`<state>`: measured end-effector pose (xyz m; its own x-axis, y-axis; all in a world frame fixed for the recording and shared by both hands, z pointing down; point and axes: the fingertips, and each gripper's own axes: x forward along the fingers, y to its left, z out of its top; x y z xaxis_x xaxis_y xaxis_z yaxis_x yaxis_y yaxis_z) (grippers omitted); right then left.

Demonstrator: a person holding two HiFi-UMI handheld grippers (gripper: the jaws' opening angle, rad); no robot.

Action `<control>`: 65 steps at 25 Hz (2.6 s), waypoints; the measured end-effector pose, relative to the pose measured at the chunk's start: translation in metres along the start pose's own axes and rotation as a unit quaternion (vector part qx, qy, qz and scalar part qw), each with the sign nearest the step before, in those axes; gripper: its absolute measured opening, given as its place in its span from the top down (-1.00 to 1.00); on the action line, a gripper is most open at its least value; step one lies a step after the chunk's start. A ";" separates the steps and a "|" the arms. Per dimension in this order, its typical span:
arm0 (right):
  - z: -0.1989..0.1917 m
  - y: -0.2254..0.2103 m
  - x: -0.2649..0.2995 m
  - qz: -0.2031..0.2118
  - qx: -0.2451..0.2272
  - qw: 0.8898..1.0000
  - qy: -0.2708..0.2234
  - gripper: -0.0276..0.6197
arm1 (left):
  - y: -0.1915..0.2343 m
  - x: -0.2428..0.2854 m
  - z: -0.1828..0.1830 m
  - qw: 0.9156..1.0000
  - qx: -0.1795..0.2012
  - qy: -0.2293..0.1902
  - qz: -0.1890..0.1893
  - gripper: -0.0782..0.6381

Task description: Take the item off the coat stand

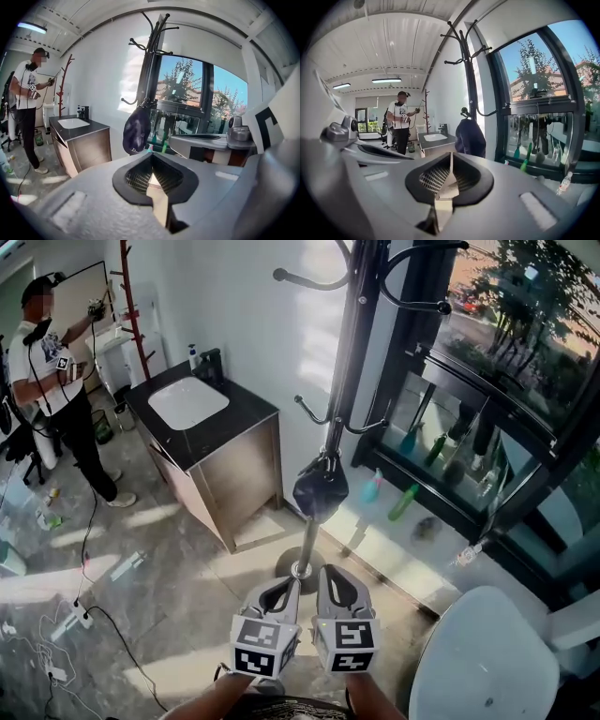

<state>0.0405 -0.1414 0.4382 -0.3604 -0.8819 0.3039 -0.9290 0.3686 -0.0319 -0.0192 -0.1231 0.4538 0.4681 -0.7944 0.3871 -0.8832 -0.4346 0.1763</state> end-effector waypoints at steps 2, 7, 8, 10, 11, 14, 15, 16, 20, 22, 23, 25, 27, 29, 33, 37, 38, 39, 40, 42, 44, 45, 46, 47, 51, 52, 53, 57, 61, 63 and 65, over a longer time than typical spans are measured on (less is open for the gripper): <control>0.003 0.001 0.012 -0.012 -0.001 1.000 0.001 0.86 | 0.012 0.002 0.004 1.000 0.003 -0.002 -0.007 0.77; 0.014 -0.002 0.031 -0.042 -0.008 0.999 0.001 0.82 | 0.035 0.010 0.013 1.000 0.008 -0.006 -0.020 0.77; 0.015 -0.003 0.034 -0.046 -0.008 0.999 0.000 0.80 | 0.037 0.012 0.014 1.000 0.009 -0.005 -0.023 0.77; 0.016 -0.004 0.039 -0.049 -0.006 0.999 0.001 0.78 | 0.040 0.015 0.016 0.999 0.010 -0.006 -0.030 0.77; 0.016 -0.003 0.041 -0.049 -0.005 0.999 0.002 0.77 | 0.040 0.017 0.017 0.999 0.009 -0.006 -0.032 0.77; 0.014 -0.004 0.049 -0.049 -0.008 0.999 0.004 0.74 | 0.043 0.026 0.017 0.999 0.010 -0.004 -0.037 0.77; 0.014 -0.006 0.052 -0.049 -0.008 0.999 0.005 0.73 | 0.043 0.029 0.018 0.999 0.010 -0.005 -0.037 0.77; 0.014 -0.008 0.055 -0.050 -0.009 0.999 0.005 0.73 | 0.044 0.031 0.019 0.999 0.010 -0.006 -0.038 0.77; 0.019 -0.017 0.070 -0.057 -0.012 0.998 0.003 0.72 | 0.050 0.041 0.024 0.999 0.012 -0.009 -0.037 0.77; 0.024 -0.020 0.078 -0.060 -0.013 0.998 0.004 0.70 | 0.056 0.046 0.027 0.999 0.012 -0.009 -0.034 0.77; 0.024 -0.022 0.082 -0.061 -0.014 0.998 0.007 0.69 | 0.058 0.048 0.029 0.999 0.011 -0.008 -0.033 0.77; 0.024 -0.026 0.091 -0.061 -0.016 0.998 0.009 0.68 | 0.061 0.054 0.032 0.999 0.010 -0.008 -0.031 0.77; 0.024 -0.030 0.100 -0.060 -0.017 0.998 0.010 0.66 | 0.064 0.061 0.037 0.999 0.010 -0.008 -0.031 0.77; 0.022 -0.034 0.109 -0.059 -0.017 0.998 0.018 0.61 | 0.068 0.067 0.041 0.999 0.010 -0.008 -0.031 0.77; 0.021 -0.039 0.129 -0.057 -0.021 0.998 0.026 0.55 | 0.077 0.080 0.046 1.000 0.010 -0.004 -0.028 0.77; 0.015 -0.044 0.149 -0.050 -0.024 0.998 0.038 0.48 | 0.085 0.094 0.050 1.000 0.006 0.003 -0.025 0.77; 0.013 -0.045 0.154 -0.047 -0.023 0.998 0.043 0.48 | 0.088 0.098 0.051 1.000 0.005 0.004 -0.025 0.77; 0.013 -0.046 0.158 -0.047 -0.022 0.998 0.046 0.48 | 0.090 0.101 0.052 1.000 0.004 0.005 -0.024 0.77; 0.015 -0.048 0.161 -0.050 -0.021 0.997 0.047 0.48 | 0.092 0.103 0.052 1.000 0.004 0.006 -0.024 0.77; 0.018 -0.051 0.167 -0.055 -0.020 0.997 0.047 0.48 | 0.096 0.107 0.053 1.000 0.004 0.008 -0.022 0.77; 0.017 -0.055 0.172 -0.062 -0.016 0.997 0.045 0.50 | 0.100 0.111 0.052 1.000 0.001 0.010 -0.020 0.77; 0.016 -0.058 0.174 -0.067 -0.013 0.997 0.046 0.55 | 0.103 0.112 0.051 1.000 -0.001 0.011 -0.018 0.77; 0.016 -0.060 0.175 -0.071 -0.011 0.996 0.047 0.63 | 0.105 0.113 0.051 1.000 -0.003 0.011 -0.016 0.77; 0.017 -0.062 0.176 -0.072 -0.012 0.996 0.046 0.71 | 0.107 0.113 0.051 1.000 -0.003 0.011 -0.015 0.77; 0.013 -0.060 0.174 -0.065 -0.023 0.997 0.043 0.83 | 0.109 0.115 0.050 1.000 -0.004 0.014 -0.015 0.77; 0.013 -0.059 0.172 -0.066 -0.026 0.997 0.042 0.84 | 0.109 0.115 0.050 1.000 -0.004 0.015 -0.016 0.77; 0.014 -0.058 0.169 -0.068 -0.029 0.997 0.039 0.84 | 0.108 0.114 0.050 1.000 -0.004 0.014 -0.017 0.77; 0.025 -0.059 0.157 -0.086 -0.037 0.995 0.028 0.85 | 0.103 0.111 0.048 1.000 -0.002 0.013 -0.023 0.77; 0.030 -0.055 0.146 -0.091 -0.048 0.995 0.018 0.85 | 0.096 0.106 0.045 0.999 0.000 0.014 -0.030 0.77; 0.033 -0.052 0.140 -0.091 -0.051 0.994 0.013 0.85 | 0.091 0.103 0.045 0.999 0.004 0.014 -0.034 0.77; 0.035 -0.049 0.134 -0.092 -0.051 0.994 0.008 0.85 | 0.087 0.099 0.046 0.999 0.008 0.013 -0.037 0.77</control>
<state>0.0348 -0.2884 0.4474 -0.1825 -0.9329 0.3105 -0.9656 0.2296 0.1224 -0.0485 -0.2589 0.4658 0.5309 -0.7491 0.3962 -0.8457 -0.4984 0.1908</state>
